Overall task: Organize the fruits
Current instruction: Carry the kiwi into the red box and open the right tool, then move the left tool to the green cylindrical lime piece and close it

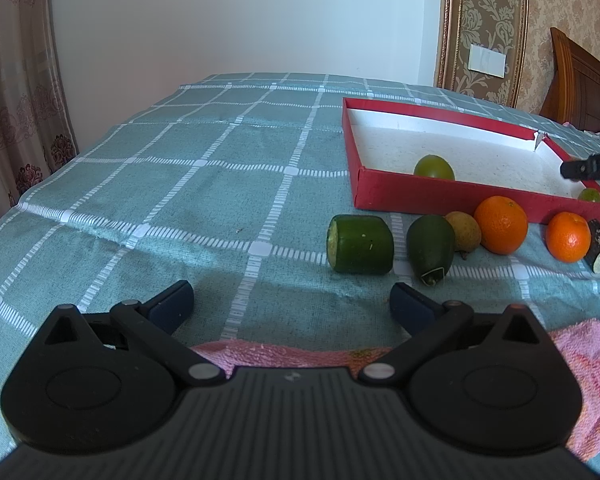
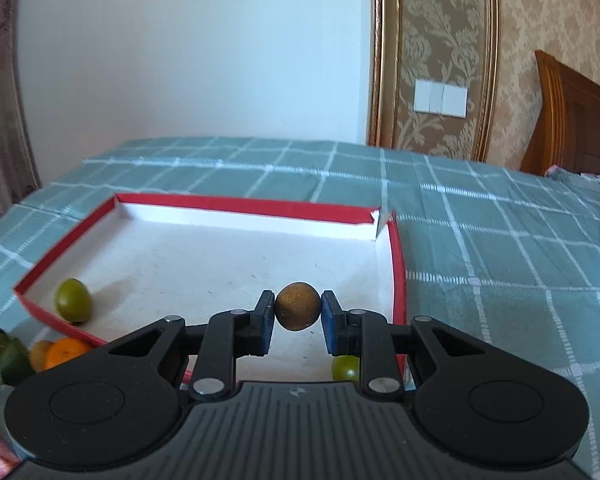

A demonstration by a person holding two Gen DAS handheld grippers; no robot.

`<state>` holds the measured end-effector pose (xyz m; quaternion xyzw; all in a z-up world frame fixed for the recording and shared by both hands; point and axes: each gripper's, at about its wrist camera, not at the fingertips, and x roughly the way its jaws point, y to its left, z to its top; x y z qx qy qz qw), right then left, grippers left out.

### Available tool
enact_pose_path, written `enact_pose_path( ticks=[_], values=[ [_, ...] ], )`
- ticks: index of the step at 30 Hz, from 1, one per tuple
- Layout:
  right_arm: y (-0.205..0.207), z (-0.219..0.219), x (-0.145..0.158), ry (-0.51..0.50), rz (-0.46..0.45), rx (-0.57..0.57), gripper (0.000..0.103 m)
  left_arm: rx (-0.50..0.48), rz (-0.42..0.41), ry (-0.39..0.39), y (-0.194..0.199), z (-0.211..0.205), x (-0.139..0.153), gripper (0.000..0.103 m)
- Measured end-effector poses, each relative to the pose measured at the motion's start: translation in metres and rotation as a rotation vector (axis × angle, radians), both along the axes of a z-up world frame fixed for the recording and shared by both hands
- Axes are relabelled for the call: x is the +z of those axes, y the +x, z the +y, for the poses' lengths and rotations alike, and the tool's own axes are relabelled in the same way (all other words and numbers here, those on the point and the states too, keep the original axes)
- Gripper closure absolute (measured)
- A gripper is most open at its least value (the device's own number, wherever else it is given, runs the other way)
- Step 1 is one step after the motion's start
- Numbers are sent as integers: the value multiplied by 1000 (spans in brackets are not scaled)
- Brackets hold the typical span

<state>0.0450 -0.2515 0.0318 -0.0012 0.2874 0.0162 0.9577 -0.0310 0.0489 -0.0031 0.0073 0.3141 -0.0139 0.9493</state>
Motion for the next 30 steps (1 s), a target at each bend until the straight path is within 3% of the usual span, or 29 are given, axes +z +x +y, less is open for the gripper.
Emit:
enact_pose_path(
  ticks=[6,8,10,11,14,21,26,28,30],
  values=[
    [-11,-8,-3,31,0,-25,74,0,0,0,0,0,0,0],
    [-25,-14,2,39,-24,-40,61,0,0,0,0,0,0,0],
    [-48,-22,7,49,-82,-73,26,3,-2,1,0,0,0,0],
    [-59,-26,8,49,-108,-90,23,4,-3,1,0,-1,0,0],
    [-87,-38,3,37,-131,-156,23,7,-3,1,0,-1,0,0],
    [-113,-51,-20,5,-33,-264,22,8,-3,1,-1,-1,0,0],
    [-110,-46,-32,-37,43,-274,15,8,-3,1,-1,-1,0,0],
    [-107,-44,-34,-54,67,-266,3,10,-3,1,-1,-1,0,0],
    [-103,-42,-34,-65,79,-264,1,13,-4,2,-1,-1,0,0]
  ],
)
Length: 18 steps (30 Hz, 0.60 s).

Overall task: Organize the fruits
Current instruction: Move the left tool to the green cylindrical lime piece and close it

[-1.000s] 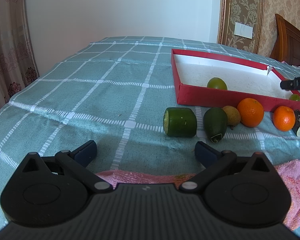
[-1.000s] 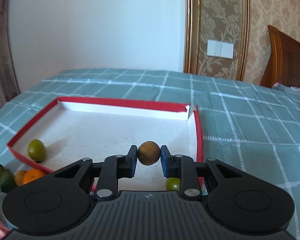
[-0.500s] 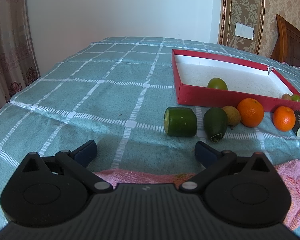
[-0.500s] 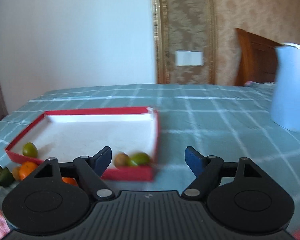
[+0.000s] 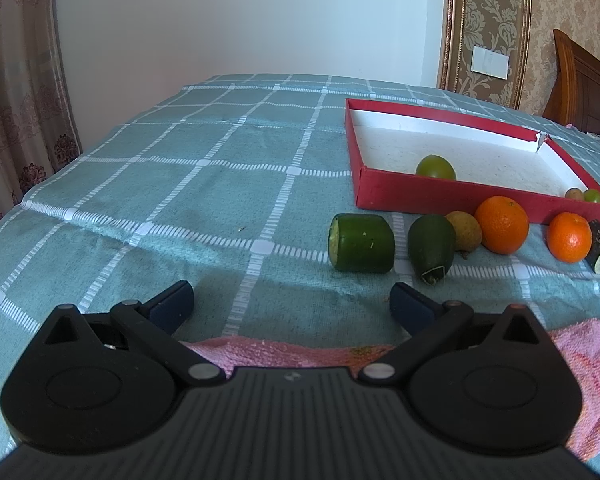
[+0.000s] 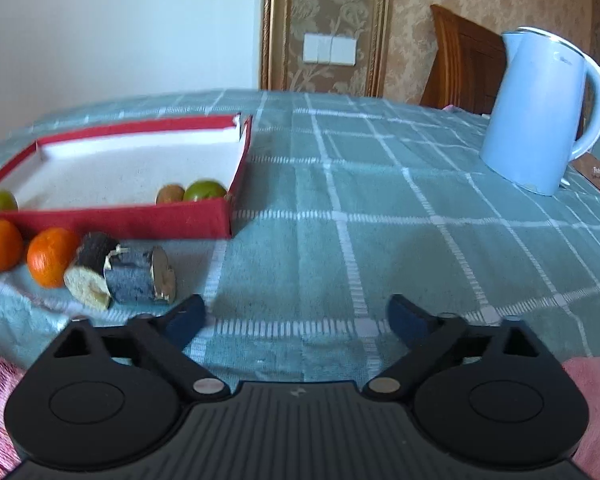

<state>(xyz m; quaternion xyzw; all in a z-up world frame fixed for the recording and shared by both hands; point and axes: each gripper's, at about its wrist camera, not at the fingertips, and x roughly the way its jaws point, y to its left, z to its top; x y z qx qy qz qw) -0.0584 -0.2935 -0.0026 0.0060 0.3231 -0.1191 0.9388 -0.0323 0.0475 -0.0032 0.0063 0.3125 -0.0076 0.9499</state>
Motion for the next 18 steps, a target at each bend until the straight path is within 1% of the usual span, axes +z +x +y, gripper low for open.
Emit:
enact_pose_path(
  ticks=[3,8,12,15,18],
  values=[
    [1,-2,-1,9,2,-2,1,1,0,1,0,0,0,0],
    [1,-11,-2,78,10,-7,0,3,-1,2,0,0,0,0],
    [1,-12,-2,82,10,-7,0,-2,-10,-2,-2,0,1,0],
    [1,-12,-2,82,10,-7,0,-10,-62,-28,-10,4,3,0],
    [1,-12,-2,83,10,-7,0,-15,-109,-21,-18,6,7,0]
  ],
)
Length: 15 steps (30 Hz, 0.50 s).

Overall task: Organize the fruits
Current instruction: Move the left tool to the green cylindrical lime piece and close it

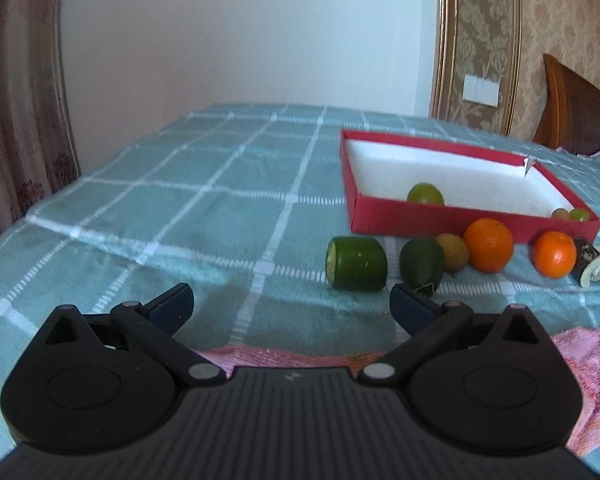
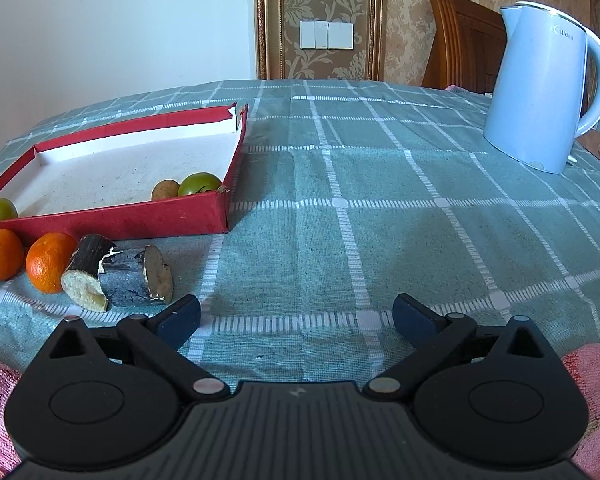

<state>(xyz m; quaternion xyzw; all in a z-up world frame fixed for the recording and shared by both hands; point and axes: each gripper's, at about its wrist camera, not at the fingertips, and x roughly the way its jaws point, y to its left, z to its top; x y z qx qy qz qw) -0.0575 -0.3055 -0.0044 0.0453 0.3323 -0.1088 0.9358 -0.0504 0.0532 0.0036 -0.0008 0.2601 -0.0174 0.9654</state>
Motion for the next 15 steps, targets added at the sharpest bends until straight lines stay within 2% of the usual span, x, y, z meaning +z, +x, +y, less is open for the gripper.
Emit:
enact_pose_path(
  ticks=[1,3,5,11,15],
  values=[
    [0,0,0,0,0,0,0,-7,-8,7,-2,0,1,0],
    [0,0,0,0,0,0,0,-22,-19,26,-4,-2,6,9],
    [0,0,0,0,0,0,0,-40,-24,31,-4,-3,11,13],
    [0,0,0,1,0,0,0,-97,-67,50,3,-17,27,12],
    [0,0,0,1,0,0,0,-107,-46,77,17,-27,24,16]
  ],
)
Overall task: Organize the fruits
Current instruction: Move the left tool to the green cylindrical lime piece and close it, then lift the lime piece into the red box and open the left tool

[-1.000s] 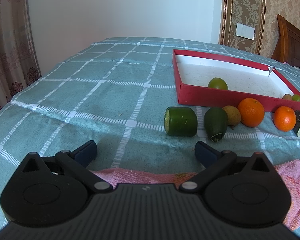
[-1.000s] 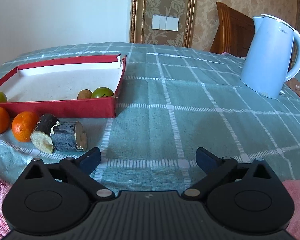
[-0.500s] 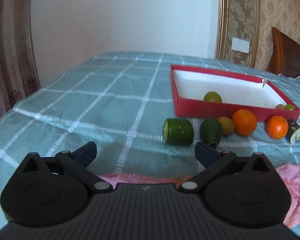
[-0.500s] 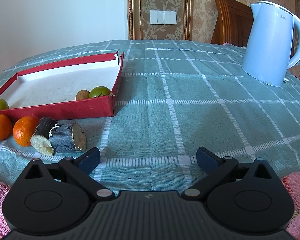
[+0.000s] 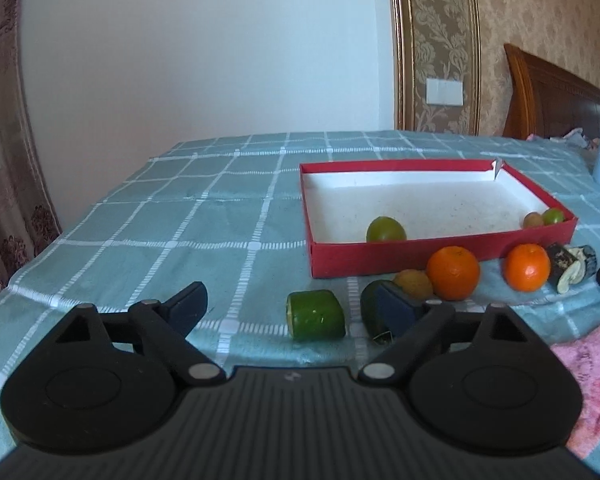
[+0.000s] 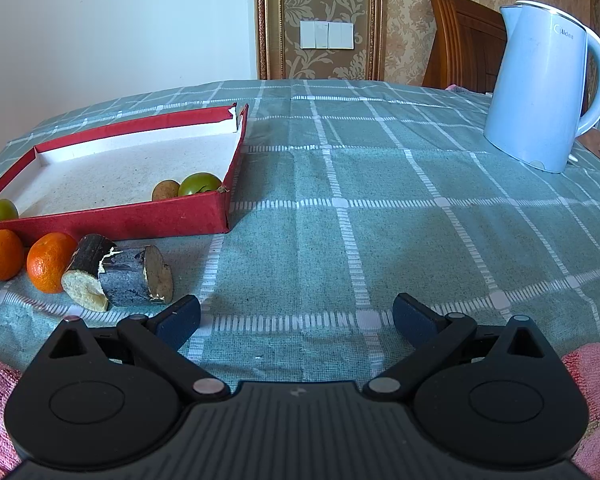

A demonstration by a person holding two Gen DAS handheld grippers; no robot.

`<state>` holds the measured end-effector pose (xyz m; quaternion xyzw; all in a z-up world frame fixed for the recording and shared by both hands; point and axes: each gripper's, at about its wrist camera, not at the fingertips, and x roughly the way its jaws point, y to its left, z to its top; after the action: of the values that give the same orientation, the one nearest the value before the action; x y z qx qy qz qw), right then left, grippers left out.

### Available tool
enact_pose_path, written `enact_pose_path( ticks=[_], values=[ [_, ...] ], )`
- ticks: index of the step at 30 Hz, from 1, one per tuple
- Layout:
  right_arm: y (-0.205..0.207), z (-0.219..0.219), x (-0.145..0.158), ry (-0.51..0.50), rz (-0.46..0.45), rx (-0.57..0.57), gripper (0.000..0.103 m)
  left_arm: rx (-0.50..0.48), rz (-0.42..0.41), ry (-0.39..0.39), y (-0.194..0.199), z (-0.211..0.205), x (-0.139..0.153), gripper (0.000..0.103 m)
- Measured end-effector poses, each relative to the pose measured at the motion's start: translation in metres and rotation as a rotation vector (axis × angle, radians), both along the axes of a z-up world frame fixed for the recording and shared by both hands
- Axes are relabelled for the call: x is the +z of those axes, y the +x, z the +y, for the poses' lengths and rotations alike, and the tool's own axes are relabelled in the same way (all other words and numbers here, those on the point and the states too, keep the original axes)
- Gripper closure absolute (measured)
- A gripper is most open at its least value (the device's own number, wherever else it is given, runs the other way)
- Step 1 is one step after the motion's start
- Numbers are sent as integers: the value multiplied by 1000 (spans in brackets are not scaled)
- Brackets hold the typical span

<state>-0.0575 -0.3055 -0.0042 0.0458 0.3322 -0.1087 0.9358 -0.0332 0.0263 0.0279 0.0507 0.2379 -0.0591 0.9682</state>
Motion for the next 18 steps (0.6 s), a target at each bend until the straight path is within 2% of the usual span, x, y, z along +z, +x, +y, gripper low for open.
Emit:
enact_pose_path(
  ticks=[4,9,12,18],
  values=[
    [0,0,0,0,0,0,0,7,29,-5,10,-1,-5,23],
    [0,0,0,0,0,0,0,5,86,-52,21,4,-11,55],
    [0,0,0,1,-1,0,0,-23,106,-67,23,3,-13,68],
    [0,0,0,1,-1,0,0,-30,107,-50,22,-3,-15,76]
  ],
)
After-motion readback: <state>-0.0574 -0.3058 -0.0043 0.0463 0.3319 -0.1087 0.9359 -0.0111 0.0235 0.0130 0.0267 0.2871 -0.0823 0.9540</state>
